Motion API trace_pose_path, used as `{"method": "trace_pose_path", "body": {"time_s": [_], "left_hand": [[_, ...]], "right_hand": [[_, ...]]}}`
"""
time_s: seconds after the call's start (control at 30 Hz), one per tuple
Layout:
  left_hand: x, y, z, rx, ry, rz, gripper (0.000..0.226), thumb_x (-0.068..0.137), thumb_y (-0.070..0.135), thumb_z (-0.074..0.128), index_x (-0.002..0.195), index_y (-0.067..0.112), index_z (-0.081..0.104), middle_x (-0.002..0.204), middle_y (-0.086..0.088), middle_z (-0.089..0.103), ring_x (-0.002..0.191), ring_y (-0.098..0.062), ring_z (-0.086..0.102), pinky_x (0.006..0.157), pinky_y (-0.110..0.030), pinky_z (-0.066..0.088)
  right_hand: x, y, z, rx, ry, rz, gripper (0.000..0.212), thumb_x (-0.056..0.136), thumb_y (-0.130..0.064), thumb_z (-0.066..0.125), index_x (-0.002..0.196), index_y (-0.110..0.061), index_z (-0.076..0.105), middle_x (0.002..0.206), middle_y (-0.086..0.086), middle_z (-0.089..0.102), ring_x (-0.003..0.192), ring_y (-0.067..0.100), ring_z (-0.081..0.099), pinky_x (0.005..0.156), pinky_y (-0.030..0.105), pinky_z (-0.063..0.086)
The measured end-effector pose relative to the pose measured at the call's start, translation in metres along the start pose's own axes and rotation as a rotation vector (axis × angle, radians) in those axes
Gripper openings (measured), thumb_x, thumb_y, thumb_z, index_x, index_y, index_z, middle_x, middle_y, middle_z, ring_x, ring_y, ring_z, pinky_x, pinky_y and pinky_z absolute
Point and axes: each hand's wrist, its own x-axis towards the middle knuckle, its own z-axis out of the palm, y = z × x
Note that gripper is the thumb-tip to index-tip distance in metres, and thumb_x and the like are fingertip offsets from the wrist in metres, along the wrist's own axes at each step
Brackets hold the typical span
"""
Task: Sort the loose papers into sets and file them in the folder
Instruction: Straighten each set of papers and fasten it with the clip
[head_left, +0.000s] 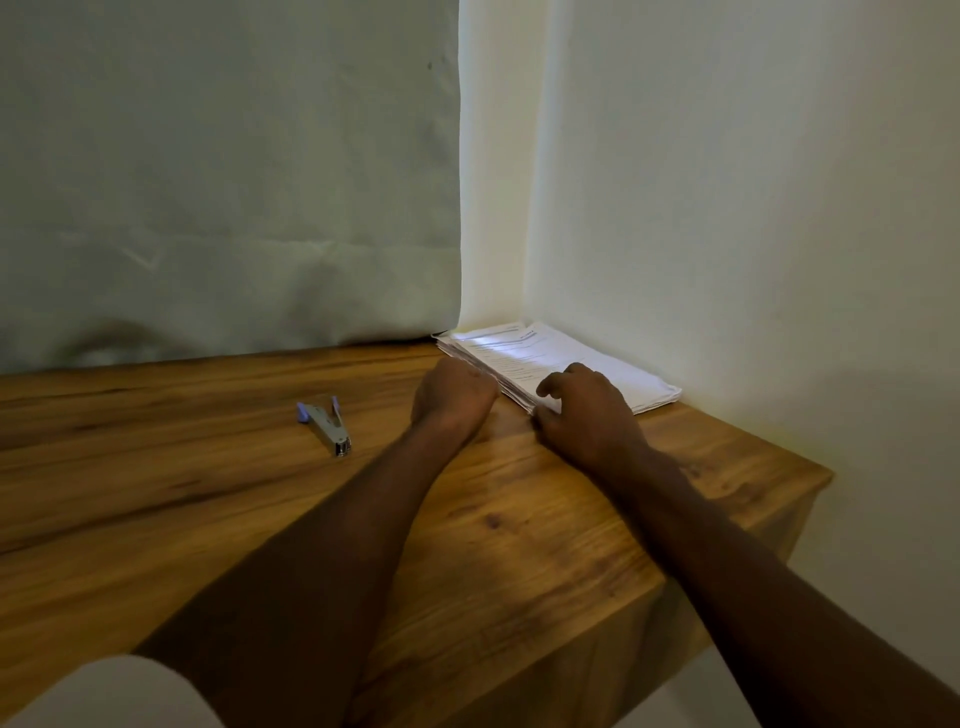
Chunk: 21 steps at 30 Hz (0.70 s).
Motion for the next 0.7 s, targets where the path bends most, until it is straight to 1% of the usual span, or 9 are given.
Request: {"method": "trace_pose_path", "body": {"time_s": [0.1,0.2,0.27,0.37,0.5,0.53,0.6,0.63,0.7], "left_hand": [[-0.004,0.000,0.001,0.000,-0.012,0.025,0.018,0.081,0.025,0.064,0.076,0.015,0.079,0.069,0.000,0.073,0.074,-0.022,0.069,0.065,-0.034,0.052],[-0.008,-0.001,0.000,-0.031,-0.012,0.044,0.021,0.079,0.023,0.062,0.075,0.012,0.078,0.065,-0.001,0.072,0.071,-0.023,0.069,0.069,-0.038,0.055],[-0.010,0.000,0.000,-0.063,-0.014,0.046,0.022,0.081,0.023,0.063,0.069,0.012,0.077,0.060,0.002,0.071,0.063,-0.020,0.066,0.065,-0.033,0.053],[-0.012,0.000,0.001,-0.124,-0.027,0.044,0.023,0.084,0.022,0.062,0.066,0.015,0.076,0.057,0.008,0.070,0.052,-0.014,0.056,0.059,-0.026,0.045],[-0.010,0.002,0.000,-0.248,-0.060,0.025,0.023,0.088,0.022,0.062,0.068,0.017,0.074,0.062,0.003,0.073,0.055,-0.017,0.057,0.064,-0.029,0.047],[-0.009,0.004,-0.001,-0.307,-0.057,0.013,0.023,0.089,0.020,0.062,0.070,0.016,0.073,0.063,-0.001,0.074,0.056,-0.018,0.057,0.065,-0.029,0.048],[-0.007,0.011,-0.003,-0.456,-0.060,-0.041,0.021,0.094,0.019,0.060,0.081,0.009,0.073,0.067,-0.007,0.073,0.056,-0.020,0.057,0.056,-0.026,0.046],[-0.006,0.013,-0.002,-0.523,-0.073,-0.077,0.023,0.097,0.022,0.059,0.088,0.005,0.072,0.070,-0.010,0.072,0.055,-0.020,0.056,0.052,-0.025,0.044],[-0.001,0.021,0.001,-0.581,-0.111,-0.118,0.036,0.099,0.038,0.061,0.093,0.004,0.069,0.077,-0.015,0.073,0.056,-0.022,0.059,0.049,-0.026,0.041]], "right_hand": [[-0.001,-0.001,-0.002,-0.005,0.079,0.007,0.019,0.090,-0.026,0.061,0.099,-0.020,0.076,0.099,0.002,0.070,0.096,0.025,0.063,0.075,0.033,0.046],[-0.001,-0.002,-0.006,0.010,0.206,0.029,0.019,0.091,-0.020,0.059,0.089,-0.015,0.077,0.090,0.005,0.073,0.087,0.028,0.065,0.073,0.037,0.051],[0.000,0.001,-0.009,0.044,0.282,0.059,0.020,0.094,-0.017,0.058,0.089,-0.011,0.076,0.090,0.008,0.072,0.086,0.029,0.065,0.075,0.040,0.052],[0.003,0.005,-0.010,0.102,0.362,0.097,0.020,0.094,-0.014,0.056,0.089,-0.009,0.075,0.090,0.009,0.071,0.084,0.030,0.065,0.074,0.040,0.052],[0.004,0.005,-0.011,0.141,0.442,0.101,0.020,0.096,-0.013,0.055,0.094,-0.008,0.074,0.093,0.011,0.068,0.086,0.030,0.063,0.073,0.040,0.048],[0.003,0.004,-0.012,0.148,0.463,0.108,0.020,0.097,-0.013,0.055,0.097,-0.008,0.074,0.094,0.011,0.068,0.087,0.030,0.063,0.074,0.040,0.048],[0.000,0.005,-0.014,0.163,0.487,0.117,0.020,0.098,-0.013,0.055,0.099,-0.007,0.074,0.095,0.012,0.068,0.088,0.030,0.063,0.075,0.041,0.049],[-0.002,0.004,-0.014,0.169,0.494,0.116,0.019,0.098,-0.013,0.056,0.099,-0.006,0.074,0.095,0.012,0.068,0.087,0.030,0.063,0.076,0.041,0.050],[-0.005,0.002,-0.015,0.169,0.503,0.105,0.018,0.097,-0.012,0.056,0.097,-0.007,0.073,0.094,0.011,0.067,0.086,0.028,0.063,0.076,0.041,0.051]]}}
